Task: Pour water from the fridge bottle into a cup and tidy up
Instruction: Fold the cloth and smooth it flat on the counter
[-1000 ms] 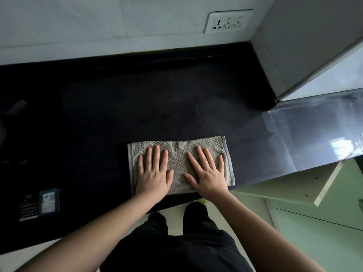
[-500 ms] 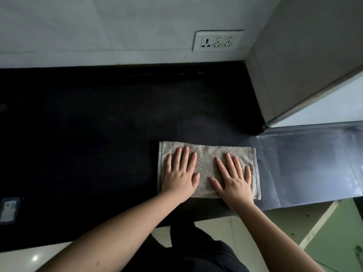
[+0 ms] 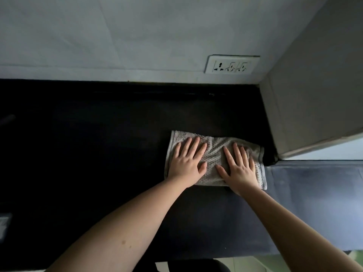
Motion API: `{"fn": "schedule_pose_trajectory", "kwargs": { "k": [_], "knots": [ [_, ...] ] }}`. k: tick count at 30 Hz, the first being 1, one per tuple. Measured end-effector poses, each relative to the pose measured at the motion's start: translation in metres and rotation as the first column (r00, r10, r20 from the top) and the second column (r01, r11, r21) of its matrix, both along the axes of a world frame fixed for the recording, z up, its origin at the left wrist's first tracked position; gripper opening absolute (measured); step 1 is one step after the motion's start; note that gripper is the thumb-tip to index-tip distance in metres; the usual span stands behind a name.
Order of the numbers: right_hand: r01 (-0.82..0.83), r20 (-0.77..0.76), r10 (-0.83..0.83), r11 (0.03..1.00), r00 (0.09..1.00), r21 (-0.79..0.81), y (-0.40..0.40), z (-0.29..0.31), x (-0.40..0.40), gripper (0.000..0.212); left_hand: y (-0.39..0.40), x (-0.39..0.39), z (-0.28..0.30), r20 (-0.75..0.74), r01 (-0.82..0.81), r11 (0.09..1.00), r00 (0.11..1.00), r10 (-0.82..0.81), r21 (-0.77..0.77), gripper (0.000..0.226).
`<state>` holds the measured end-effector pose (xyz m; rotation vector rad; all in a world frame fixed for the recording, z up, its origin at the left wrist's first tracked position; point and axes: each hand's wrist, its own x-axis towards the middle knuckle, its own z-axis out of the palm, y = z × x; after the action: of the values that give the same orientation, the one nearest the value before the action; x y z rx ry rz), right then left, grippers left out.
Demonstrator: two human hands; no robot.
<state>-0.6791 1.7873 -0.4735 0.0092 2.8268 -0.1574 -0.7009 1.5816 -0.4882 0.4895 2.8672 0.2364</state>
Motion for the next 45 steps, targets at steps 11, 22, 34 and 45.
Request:
{"fn": "schedule_pose_trajectory", "kwargs": {
  "k": [11,22,34,45],
  "knots": [
    [0.036,0.122,-0.037,0.999,0.992,0.008,-0.009,-0.001,-0.102,0.074,-0.009,-0.103,-0.001,0.067,-0.036,0.998,0.997,0.039,-0.043,0.068],
    [-0.001,0.089,0.007,0.998,0.996,-0.065,0.011,-0.006,-0.185,0.076,0.004,-0.175,-0.004,0.053,-0.068,0.997,0.996,0.069,-0.023,0.068],
    [-0.089,0.145,0.096,0.995,0.985,-0.049,0.018,-0.001,-0.218,0.08,0.01,-0.183,-0.003,0.043,-0.133,0.991,0.99,0.134,-0.032,0.064],
    [-0.142,0.115,0.145,0.989,0.983,-0.031,0.033,-0.002,-0.104,0.08,0.018,-0.083,-0.002,0.022,-0.159,0.986,0.987,0.16,-0.043,0.067]
  ]
}}
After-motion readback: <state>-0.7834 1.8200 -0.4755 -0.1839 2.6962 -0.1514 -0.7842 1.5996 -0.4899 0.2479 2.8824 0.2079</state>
